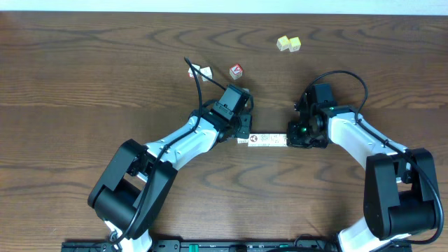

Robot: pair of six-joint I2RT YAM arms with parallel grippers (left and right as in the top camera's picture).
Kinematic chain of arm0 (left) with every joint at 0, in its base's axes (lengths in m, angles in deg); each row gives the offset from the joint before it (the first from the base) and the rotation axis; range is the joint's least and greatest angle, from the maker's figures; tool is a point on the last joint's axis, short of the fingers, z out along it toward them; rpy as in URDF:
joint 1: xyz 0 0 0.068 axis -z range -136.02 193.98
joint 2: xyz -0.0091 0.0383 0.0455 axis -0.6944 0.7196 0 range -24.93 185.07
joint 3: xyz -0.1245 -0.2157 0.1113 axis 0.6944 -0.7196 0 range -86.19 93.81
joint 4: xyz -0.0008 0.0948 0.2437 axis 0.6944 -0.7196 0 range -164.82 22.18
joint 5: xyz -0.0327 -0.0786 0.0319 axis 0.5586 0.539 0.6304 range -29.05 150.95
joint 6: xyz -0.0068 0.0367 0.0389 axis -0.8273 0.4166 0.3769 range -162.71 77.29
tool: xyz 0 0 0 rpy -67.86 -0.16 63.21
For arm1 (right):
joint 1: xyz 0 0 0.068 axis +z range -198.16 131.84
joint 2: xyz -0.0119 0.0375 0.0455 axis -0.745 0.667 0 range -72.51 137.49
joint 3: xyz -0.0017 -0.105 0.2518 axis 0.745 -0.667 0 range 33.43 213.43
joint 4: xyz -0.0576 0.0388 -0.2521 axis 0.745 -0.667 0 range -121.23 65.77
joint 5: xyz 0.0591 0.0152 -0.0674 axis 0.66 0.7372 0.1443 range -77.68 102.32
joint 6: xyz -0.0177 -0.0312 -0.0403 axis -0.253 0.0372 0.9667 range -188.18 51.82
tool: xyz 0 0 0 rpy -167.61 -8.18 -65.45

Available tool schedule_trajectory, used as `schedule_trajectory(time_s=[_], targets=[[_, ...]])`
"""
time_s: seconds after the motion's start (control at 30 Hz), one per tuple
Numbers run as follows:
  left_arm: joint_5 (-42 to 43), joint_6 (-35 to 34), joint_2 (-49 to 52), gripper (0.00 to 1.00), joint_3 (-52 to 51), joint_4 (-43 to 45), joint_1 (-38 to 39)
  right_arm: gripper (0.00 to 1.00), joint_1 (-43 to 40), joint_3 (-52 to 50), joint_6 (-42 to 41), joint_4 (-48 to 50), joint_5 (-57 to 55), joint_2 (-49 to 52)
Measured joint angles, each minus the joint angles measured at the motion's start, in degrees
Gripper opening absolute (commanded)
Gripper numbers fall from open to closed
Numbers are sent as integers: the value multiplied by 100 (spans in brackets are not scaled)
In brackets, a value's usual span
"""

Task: Lift 5 blocks

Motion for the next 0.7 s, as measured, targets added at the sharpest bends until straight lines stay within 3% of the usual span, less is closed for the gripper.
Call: schedule_trajectory(time_s=[0.7], targets=[[306, -7, 0, 7, 2, -125, 0, 1, 0, 0, 0, 0, 0, 0]])
